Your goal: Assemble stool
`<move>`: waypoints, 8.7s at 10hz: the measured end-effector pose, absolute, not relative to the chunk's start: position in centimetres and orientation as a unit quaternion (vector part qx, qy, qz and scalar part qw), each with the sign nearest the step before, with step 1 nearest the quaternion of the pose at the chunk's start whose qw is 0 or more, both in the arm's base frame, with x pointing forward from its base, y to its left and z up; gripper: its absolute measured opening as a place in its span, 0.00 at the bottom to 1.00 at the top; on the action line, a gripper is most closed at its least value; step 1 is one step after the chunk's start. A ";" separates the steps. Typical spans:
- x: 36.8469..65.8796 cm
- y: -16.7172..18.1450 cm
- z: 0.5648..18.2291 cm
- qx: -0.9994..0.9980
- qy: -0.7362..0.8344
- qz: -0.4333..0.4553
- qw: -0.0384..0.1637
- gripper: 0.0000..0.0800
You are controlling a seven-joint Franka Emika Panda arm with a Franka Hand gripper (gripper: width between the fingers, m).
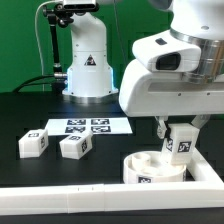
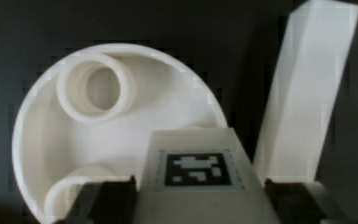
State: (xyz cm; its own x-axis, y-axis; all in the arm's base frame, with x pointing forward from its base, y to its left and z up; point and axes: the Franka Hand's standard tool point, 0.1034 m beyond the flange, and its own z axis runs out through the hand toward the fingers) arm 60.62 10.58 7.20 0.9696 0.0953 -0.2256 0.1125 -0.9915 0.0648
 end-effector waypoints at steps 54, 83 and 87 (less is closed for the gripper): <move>63.5 10.1 10.8 0.870 0.492 -0.009 -0.002 0.81; 61.6 10.3 7.8 0.967 0.253 -0.037 -0.004 0.43; 61.6 10.4 7.8 0.995 0.089 -0.037 0.001 0.43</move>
Offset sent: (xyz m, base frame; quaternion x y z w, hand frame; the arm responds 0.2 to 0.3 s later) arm -0.0089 -0.0051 -0.0141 0.0978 -0.0056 0.2329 0.9675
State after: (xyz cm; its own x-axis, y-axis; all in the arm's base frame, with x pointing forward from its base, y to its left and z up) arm 61.56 10.36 7.82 0.9814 0.1774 -0.0738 0.1776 -0.9841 -0.0037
